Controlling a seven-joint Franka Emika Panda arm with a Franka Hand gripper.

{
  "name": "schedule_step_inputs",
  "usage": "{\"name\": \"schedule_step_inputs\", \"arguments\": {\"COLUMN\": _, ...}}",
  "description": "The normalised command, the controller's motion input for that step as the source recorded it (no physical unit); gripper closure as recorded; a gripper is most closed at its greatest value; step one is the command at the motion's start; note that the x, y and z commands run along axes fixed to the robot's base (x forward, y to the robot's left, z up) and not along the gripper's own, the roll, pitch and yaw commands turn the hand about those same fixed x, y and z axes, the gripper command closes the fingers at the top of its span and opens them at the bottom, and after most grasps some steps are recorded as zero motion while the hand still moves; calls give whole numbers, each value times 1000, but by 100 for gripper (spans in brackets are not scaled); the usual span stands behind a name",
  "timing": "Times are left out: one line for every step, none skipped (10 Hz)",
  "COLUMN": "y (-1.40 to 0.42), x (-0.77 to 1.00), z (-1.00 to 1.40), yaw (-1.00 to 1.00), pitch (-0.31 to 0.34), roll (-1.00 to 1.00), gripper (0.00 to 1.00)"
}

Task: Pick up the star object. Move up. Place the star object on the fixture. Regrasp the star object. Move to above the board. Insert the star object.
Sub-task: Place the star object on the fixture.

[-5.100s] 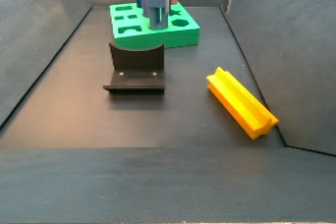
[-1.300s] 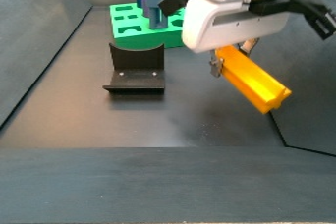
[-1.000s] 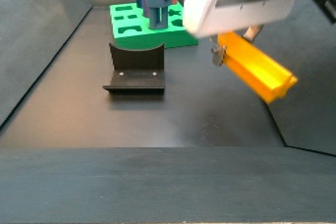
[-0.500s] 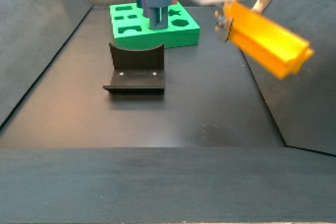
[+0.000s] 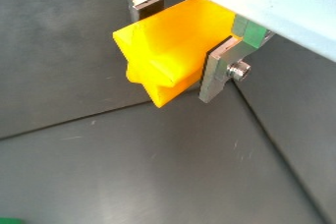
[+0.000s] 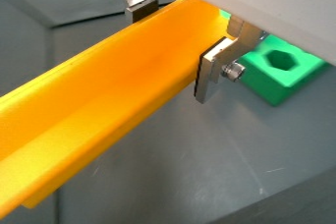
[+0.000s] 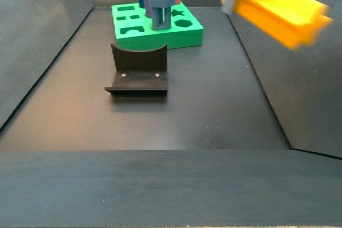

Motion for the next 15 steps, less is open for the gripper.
{"name": "schedule_step_inputs", "arguments": {"y": -447, "x": 1000, "z": 159, "yaw": -1000, "pitch": 202, "roll": 189, "gripper": 100}}
{"name": "schedule_step_inputs", "arguments": {"y": -425, "x": 1000, "z": 154, "yaw": -1000, "pitch": 234, "roll": 187, "gripper": 100}}
{"name": "schedule_step_inputs", "arguments": {"y": -385, "x": 1000, "z": 138, "yaw": -1000, "pitch": 307, "roll": 194, "gripper": 100}}
{"name": "schedule_step_inputs", "arguments": {"y": -357, "x": 1000, "z": 129, "yaw": -809, "pitch": 317, "roll": 168, "gripper": 100}}
{"name": "schedule_step_inputs", "arguments": {"y": -317, "x": 1000, "z": 116, "yaw": -484, "pitch": 287, "roll": 115, "gripper": 100}}
{"name": "schedule_step_inputs", "arguments": {"y": -300, "x": 1000, "z": 110, "yaw": -359, "pitch": 269, "roll": 93, "gripper": 100}}
{"name": "schedule_step_inputs", "arguments": {"y": -262, "x": 1000, "z": 97, "yaw": -190, "pitch": 234, "roll": 70, "gripper": 100}}
{"name": "schedule_step_inputs", "arguments": {"y": -247, "x": 1000, "z": 92, "yaw": -137, "pitch": 217, "roll": 61, "gripper": 100}}
{"name": "schedule_step_inputs", "arguments": {"y": -207, "x": 1000, "z": 80, "yaw": -55, "pitch": 188, "roll": 51, "gripper": 100}}
{"name": "schedule_step_inputs", "arguments": {"y": -189, "x": 1000, "z": 74, "yaw": -28, "pitch": 174, "roll": 51, "gripper": 100}}
{"name": "schedule_step_inputs", "arguments": {"y": -165, "x": 1000, "z": 65, "yaw": 6, "pitch": 162, "roll": 56, "gripper": 100}}
{"name": "schedule_step_inputs", "arguments": {"y": -146, "x": 1000, "z": 57, "yaw": 22, "pitch": 158, "roll": 63, "gripper": 100}}
{"name": "schedule_step_inputs", "arguments": {"y": -127, "x": 1000, "z": 52, "yaw": 29, "pitch": 153, "roll": 68, "gripper": 100}}
{"name": "schedule_step_inputs", "arguments": {"y": 71, "x": 1000, "z": -334, "yaw": -4, "pitch": 24, "roll": -1000, "gripper": 100}}
{"name": "schedule_step_inputs", "arguments": {"y": 95, "x": 1000, "z": -348, "yaw": -5, "pitch": 24, "roll": -1000, "gripper": 100}}
